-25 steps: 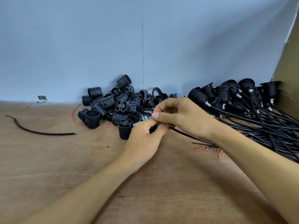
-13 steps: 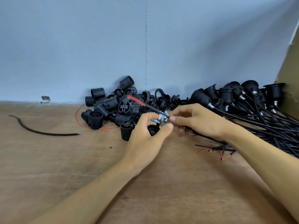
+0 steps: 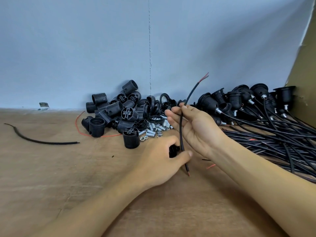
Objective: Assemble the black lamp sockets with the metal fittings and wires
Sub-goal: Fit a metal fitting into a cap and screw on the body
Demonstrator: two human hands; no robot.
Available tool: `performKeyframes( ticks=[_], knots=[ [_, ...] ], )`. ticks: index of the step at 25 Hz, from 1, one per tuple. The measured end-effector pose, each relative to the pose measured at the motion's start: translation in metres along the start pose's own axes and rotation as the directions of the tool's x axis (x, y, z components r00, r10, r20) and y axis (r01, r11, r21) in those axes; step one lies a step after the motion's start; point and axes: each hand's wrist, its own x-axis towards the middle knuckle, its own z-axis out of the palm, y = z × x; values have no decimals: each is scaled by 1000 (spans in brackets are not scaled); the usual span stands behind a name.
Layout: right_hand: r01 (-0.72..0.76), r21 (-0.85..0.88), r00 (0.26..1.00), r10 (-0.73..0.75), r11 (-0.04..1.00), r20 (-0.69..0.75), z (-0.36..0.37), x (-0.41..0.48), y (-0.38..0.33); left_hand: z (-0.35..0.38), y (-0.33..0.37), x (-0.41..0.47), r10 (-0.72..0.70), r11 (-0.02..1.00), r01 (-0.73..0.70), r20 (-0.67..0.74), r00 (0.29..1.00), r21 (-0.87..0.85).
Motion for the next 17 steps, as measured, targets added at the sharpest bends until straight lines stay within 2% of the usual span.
performKeyframes(
  ticks=[2,4,5,6,8,12,17],
  knots=[
    [71,-242,994,-50,968,93,-7,-1,-4,-3,-4,2,-71,993,64,-67,995,-101],
    [160,-582,975,-35,798,220,-16,-5,-6,-6,-6,2,-117,979,95,-114,987,-181],
    [189,-678,962,5,711,273,-18,-7,-5,-7,-7,2,-122,976,96,-129,984,-194],
    [199,-718,950,48,667,307,-18,-9,-2,-8,-7,2,-125,974,96,-133,983,-207],
    [218,-735,948,41,642,317,-15,-11,3,-8,-8,3,-156,956,124,-104,982,-264],
    [332,-758,942,-235,562,239,-10,-11,3,-11,-18,3,-222,932,212,-2,975,-294],
    [395,-635,905,-402,664,142,-6,-12,-7,-10,-21,2,-186,942,179,2,983,-282]
  ],
)
